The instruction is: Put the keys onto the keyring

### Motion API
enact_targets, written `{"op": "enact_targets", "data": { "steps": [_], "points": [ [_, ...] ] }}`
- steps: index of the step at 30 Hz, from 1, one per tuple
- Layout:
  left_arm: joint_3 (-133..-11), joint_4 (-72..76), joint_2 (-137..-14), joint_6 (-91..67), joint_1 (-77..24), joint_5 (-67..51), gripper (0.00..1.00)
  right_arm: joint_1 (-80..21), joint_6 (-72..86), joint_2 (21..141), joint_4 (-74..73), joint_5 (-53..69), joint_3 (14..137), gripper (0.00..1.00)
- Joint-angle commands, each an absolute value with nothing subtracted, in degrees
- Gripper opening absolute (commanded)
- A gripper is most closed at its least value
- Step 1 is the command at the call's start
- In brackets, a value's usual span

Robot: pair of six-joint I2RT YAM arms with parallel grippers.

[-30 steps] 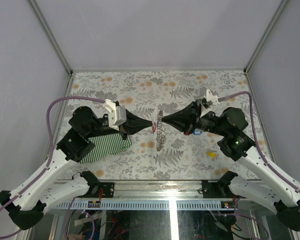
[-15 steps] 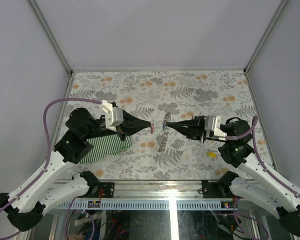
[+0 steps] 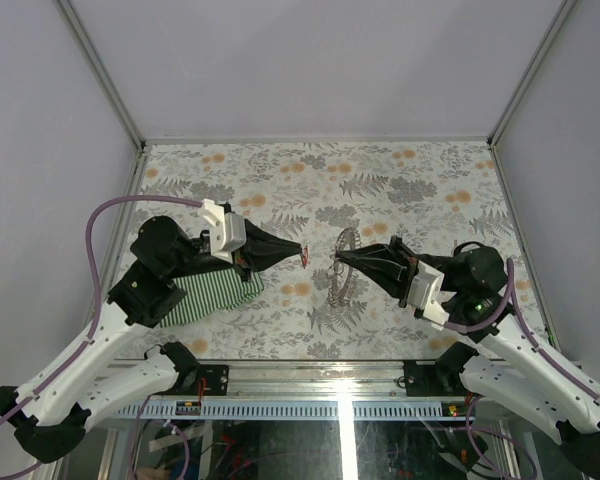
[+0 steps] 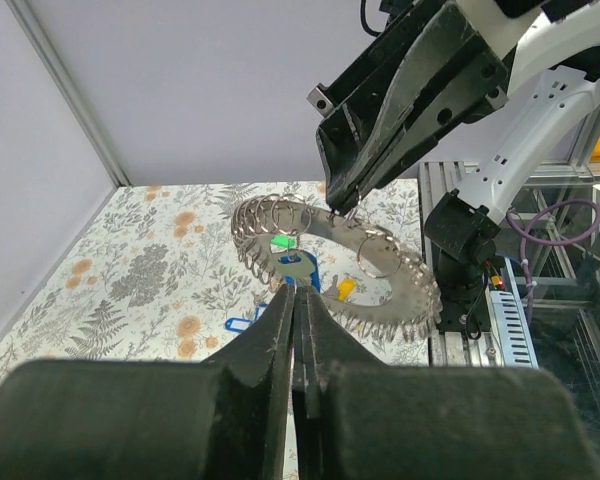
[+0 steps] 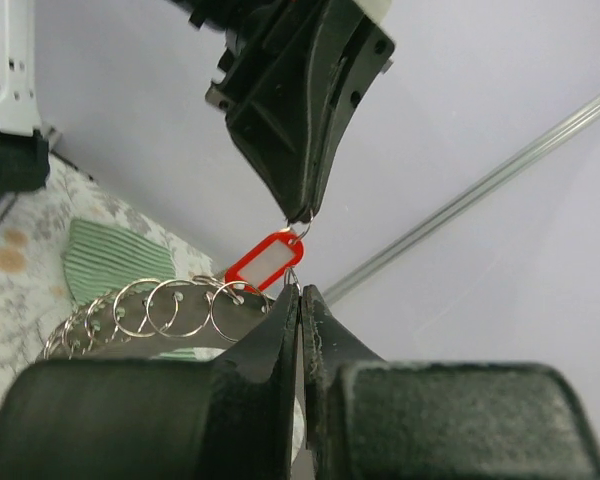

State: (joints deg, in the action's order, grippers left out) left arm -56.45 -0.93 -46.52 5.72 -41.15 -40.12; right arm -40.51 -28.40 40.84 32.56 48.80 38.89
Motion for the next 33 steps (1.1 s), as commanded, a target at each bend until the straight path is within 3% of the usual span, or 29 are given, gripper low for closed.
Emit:
{"op": "enact_targets", "data": {
  "steps": [1,18,26,33],
  "points": [
    [-58.4,-0.9,-46.6,4.4,-41.1,-41.2,0.0,-41.1,-43.8,39.9,27.0,50.0,41.5,0.03],
    [-58.2,-0.6,-47.2,4.8,-41.1,-44.7,0.0,-44.1,-43.2,42.2,25.5,49.8,43.5,0.02],
    [-59.0,-0.5,-48.7,5.1,-41.2,-47.1,0.0,-44.8,-28.5,44.6,32.9,50.0,44.9,0.02],
    [-59.6,-0.5,-48.8,5.3,-41.1,-47.7,0.0,-44.9,-22.6,45.6,29.0,47.3,48.1,0.02]
  ]
}}
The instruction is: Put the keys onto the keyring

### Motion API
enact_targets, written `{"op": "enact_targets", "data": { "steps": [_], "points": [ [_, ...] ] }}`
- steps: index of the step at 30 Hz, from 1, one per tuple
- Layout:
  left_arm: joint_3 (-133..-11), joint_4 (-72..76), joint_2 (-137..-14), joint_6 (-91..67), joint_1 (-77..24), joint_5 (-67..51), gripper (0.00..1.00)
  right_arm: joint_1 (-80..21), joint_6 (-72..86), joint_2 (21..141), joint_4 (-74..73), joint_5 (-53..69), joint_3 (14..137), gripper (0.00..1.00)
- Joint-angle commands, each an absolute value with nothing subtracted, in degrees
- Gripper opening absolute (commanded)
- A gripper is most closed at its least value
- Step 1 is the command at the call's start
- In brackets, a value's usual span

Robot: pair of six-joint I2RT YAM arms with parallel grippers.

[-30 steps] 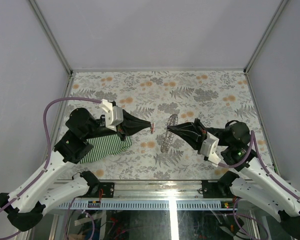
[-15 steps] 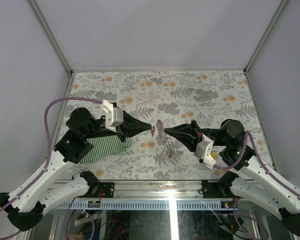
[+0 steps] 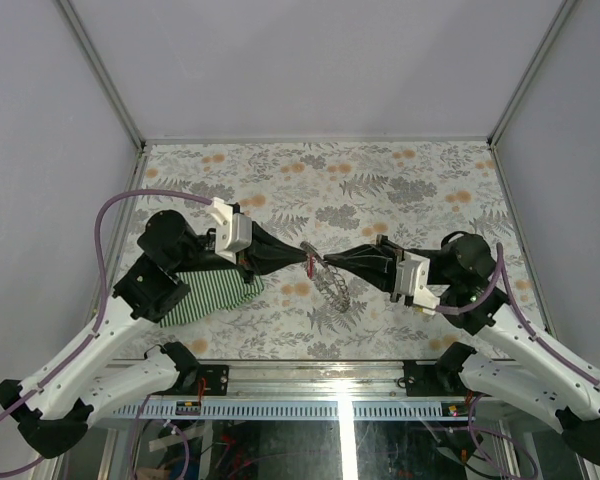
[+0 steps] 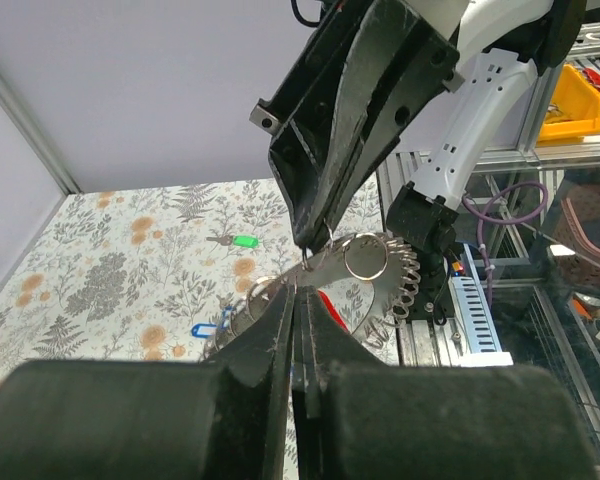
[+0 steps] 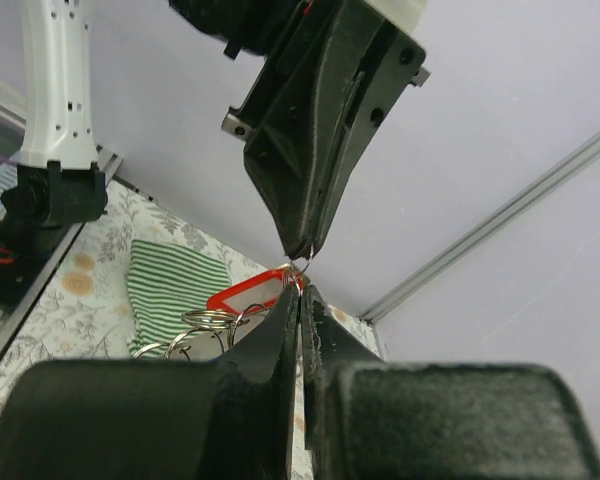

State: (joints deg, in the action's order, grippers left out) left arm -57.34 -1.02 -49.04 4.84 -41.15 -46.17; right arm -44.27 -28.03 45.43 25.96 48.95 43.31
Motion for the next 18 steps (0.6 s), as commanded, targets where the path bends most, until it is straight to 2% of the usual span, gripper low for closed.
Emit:
{"op": "enact_targets", "data": {
  "steps": [1,18],
  "points": [
    [-59.7,-0.4,-48.8,5.3,-41.1,-47.7,0.0,-44.9,-21.1,45.8,28.2,47.1,48.6,0.02],
    [-59.9,-0.4,-49.2,5.1,-41.1,-48.0,0.0,-44.9,-13.3,50.5,16.4,48.6,56.8,0.0]
  ]
}}
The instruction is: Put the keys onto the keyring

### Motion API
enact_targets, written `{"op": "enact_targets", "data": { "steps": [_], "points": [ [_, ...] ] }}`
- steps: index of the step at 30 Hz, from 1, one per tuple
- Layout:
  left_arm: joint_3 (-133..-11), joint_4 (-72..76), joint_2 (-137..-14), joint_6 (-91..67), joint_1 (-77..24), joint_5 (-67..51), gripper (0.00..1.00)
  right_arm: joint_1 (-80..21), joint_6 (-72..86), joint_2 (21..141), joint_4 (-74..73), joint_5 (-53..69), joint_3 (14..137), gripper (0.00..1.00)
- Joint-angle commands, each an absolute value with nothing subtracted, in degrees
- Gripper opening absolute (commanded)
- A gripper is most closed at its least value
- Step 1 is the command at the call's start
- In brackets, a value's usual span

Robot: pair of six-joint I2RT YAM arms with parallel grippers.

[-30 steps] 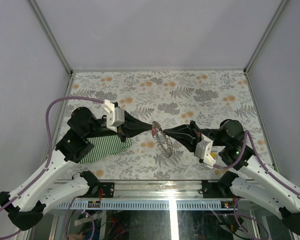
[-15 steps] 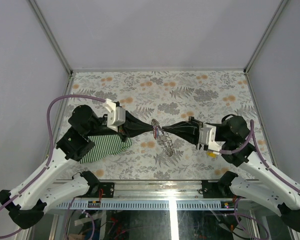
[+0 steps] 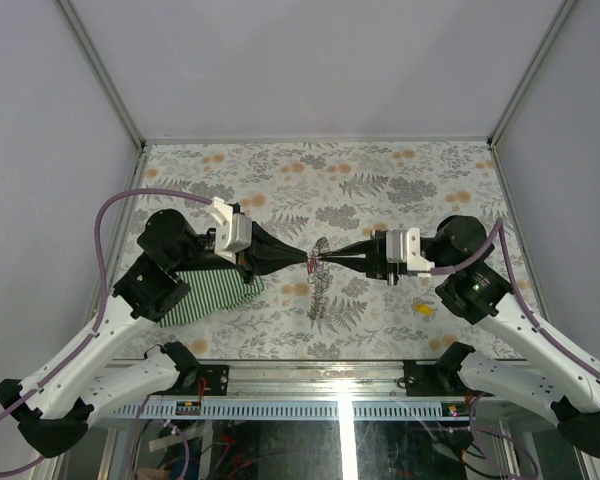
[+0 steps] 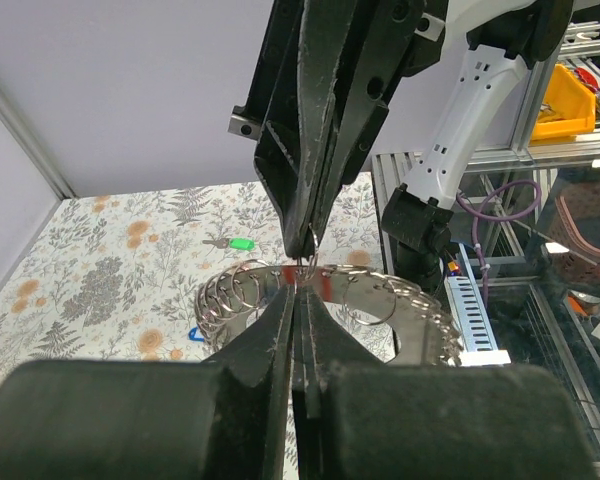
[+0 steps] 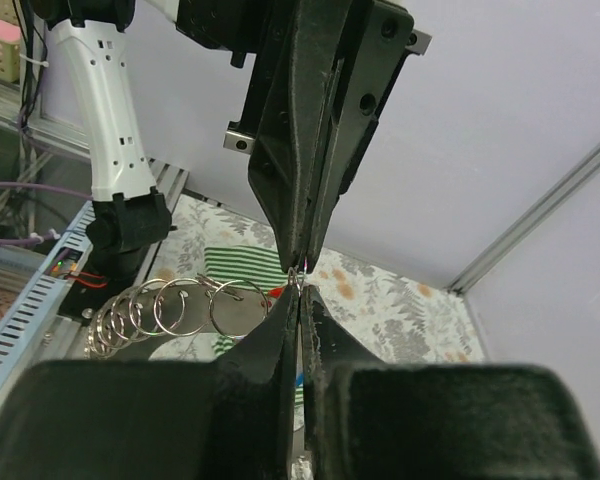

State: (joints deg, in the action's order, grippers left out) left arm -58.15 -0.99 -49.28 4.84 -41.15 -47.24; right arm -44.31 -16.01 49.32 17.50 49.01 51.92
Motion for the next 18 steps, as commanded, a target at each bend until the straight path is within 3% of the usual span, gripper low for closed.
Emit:
{"op": "enact_targets", "data": {
  "steps": [1,18],
  "points": [
    [-59.9,-0.5,-49.2,5.1,-41.2,-47.9,0.0,-44.9,-13.0,50.9,15.5,48.5,57.4,0.0],
    [-60.1,-0.4,-49.4,5.0,-41.2,-48.6,0.0,-44.9,-9.9,53.3,9.4,45.0,61.2,0.0]
  ]
}}
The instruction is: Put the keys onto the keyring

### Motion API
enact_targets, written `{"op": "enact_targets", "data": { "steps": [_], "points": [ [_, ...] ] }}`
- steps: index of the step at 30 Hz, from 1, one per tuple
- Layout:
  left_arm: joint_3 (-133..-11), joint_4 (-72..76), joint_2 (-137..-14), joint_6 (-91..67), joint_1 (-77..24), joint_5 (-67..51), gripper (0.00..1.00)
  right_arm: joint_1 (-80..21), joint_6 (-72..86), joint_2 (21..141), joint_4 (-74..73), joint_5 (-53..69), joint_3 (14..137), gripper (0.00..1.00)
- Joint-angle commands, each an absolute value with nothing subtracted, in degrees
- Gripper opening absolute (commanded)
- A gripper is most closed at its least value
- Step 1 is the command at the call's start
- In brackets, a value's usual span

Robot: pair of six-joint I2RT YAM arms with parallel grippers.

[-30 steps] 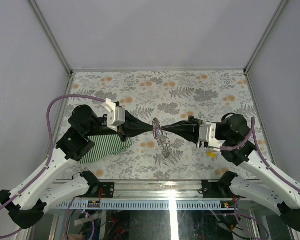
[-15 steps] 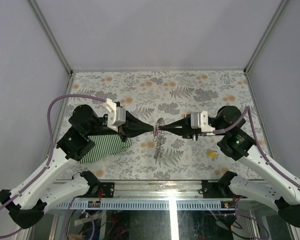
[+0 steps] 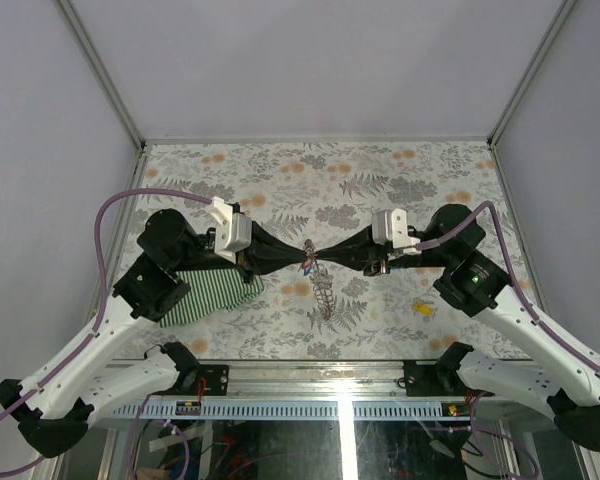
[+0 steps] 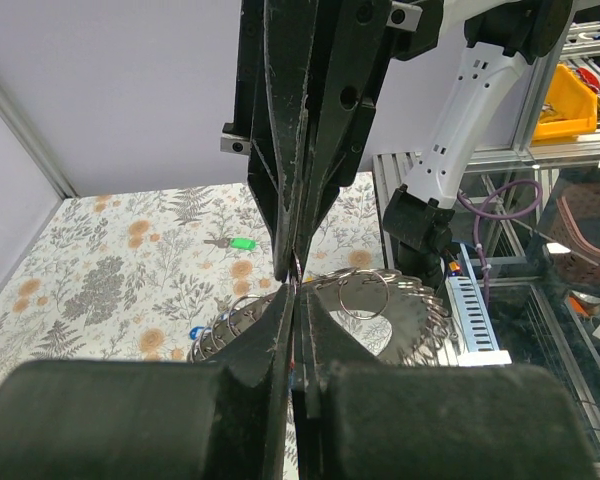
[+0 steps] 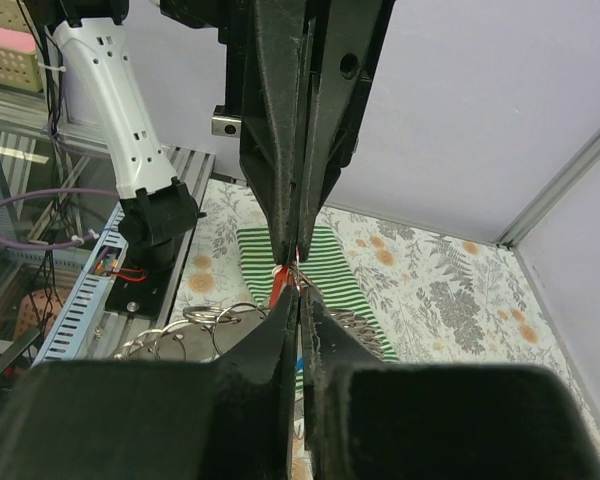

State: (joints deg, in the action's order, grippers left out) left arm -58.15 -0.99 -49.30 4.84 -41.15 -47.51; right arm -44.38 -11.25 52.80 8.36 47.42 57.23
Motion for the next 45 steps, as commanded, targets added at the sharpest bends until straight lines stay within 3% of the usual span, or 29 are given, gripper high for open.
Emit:
{"op": "enact_targets", "data": {
  "steps": [1,45],
  "points": [
    [-60.2,-0.4,-49.4,5.1,-41.3,-48.6,0.0,-44.9,-9.8,53.5,8.7,44.7,61.6,0.0],
    [-60.0,-1.5,-49.5,5.8,-41.2,-48.0,0.0,-44.8,-1.4,56.3,-1.5,33.7,69.7,0.0]
  ]
}}
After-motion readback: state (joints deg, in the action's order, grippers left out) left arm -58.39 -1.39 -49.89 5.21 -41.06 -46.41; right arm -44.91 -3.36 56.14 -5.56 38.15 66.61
